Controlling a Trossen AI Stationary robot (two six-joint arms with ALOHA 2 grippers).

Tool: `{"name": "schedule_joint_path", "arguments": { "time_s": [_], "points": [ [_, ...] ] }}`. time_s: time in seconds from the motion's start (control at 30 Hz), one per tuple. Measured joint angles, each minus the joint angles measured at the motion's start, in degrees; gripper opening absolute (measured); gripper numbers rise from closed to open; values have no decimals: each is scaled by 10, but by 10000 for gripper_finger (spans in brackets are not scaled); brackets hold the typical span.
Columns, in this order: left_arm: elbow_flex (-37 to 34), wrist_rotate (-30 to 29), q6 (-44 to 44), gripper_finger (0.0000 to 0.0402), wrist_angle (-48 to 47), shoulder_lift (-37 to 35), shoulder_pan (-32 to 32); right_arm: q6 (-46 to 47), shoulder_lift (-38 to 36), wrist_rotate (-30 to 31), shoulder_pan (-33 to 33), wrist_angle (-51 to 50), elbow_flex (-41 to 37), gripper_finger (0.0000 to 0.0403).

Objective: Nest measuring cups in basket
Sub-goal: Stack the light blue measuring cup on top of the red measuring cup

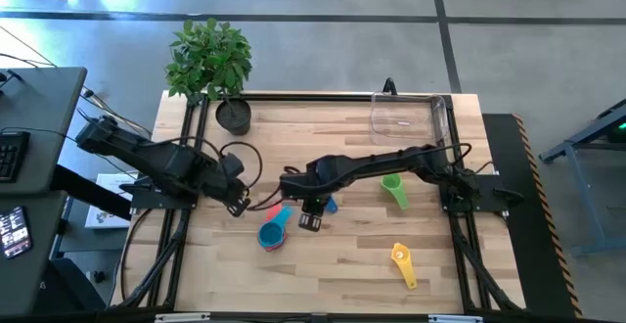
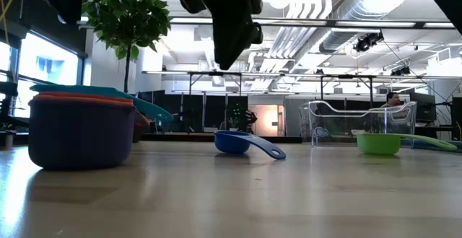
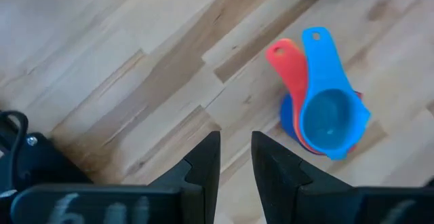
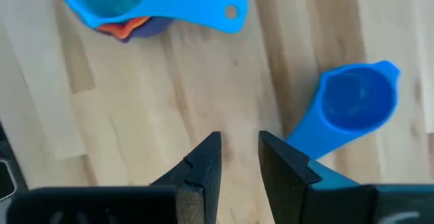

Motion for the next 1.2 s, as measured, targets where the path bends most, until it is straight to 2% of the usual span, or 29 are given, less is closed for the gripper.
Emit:
{"name": "schedule_joint_path", "arguments": {
  "time_s": [0.13,0.3,0.5,0.7,0.9,1.2],
  "points": [
    [-41,2,-26,74,37,0,1,12,0,1,14,30,-4,90],
    [-103,15,-34,74,123,0,1,54,0,-9,28,77,-49,90],
    [-173,37,-34,74,218,0,1,126,1,-11,42,175,-124,90],
    [-230,43,-44,74,270,0,1,186,1,-10,46,281,-173,90],
    [-274,42,-57,74,332,0,6,227,1,39,41,306,-193,90],
    [-322,46,-59,74,437,0,38,234,1,51,21,329,-193,90]
  ]
}}
